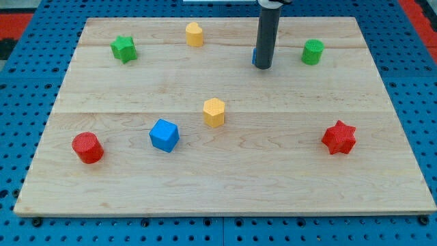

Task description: Move your arm to top left

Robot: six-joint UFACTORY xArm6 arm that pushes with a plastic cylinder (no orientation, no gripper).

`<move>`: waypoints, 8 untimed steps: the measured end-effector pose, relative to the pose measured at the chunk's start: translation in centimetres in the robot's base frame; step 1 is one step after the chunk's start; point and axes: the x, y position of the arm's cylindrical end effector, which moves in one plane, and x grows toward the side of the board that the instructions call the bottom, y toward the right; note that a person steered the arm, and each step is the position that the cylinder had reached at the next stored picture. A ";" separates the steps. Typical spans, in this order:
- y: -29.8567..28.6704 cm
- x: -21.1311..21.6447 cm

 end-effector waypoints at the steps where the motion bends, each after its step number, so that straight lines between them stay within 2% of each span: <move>1: -2.3 0.0; 2: -8.2 0.0; 6: -23.4 0.0; 8: -26.2 0.0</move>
